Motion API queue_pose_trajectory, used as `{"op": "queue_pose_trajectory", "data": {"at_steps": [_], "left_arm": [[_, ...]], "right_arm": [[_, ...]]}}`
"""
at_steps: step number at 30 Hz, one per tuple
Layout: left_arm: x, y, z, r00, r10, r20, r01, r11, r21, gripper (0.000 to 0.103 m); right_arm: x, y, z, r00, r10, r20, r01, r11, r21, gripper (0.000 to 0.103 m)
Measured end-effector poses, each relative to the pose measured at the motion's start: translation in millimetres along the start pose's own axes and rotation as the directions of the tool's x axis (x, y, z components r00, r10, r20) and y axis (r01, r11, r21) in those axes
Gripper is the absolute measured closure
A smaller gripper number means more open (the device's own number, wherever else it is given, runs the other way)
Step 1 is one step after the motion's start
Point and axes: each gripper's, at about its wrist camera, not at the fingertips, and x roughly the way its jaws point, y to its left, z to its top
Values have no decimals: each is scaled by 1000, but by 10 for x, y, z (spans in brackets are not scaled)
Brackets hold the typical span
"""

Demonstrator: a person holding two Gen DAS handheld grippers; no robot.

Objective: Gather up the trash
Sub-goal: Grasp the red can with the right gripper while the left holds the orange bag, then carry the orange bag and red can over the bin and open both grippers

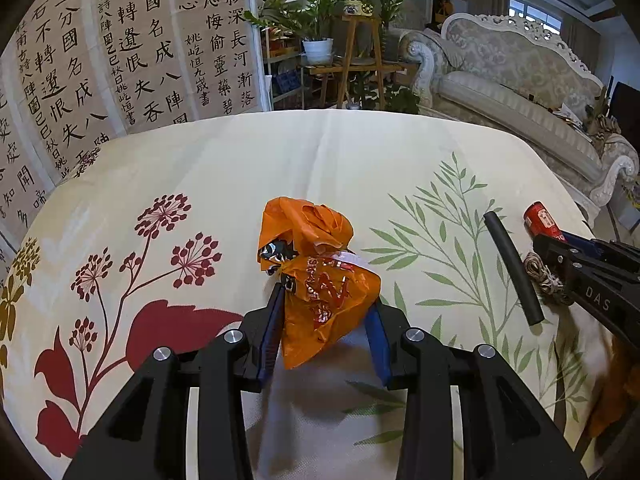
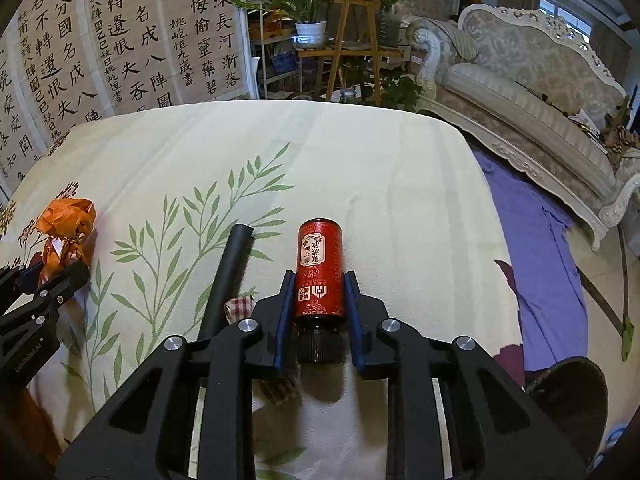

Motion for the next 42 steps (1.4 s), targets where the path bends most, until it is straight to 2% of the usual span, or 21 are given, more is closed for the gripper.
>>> {"op": "queue_pose_trajectory", "data": {"at_steps": [20, 31, 42], "left_arm": [[-366, -227, -253, 997, -74, 29, 73, 997, 29, 65], [-568, -516, -468, 990, -135, 31, 132, 988, 75, 65], [-734, -932, -605, 979, -199, 35, 193, 972, 136, 65]], "right_arm": [[-499, -249, -553, 999, -32, 22, 29, 995, 98, 80], [-824, -315, -926, 998, -51, 38, 46, 991, 127, 80], [-1163, -570, -1232, 994, -89, 65, 76, 981, 181, 80]]}}
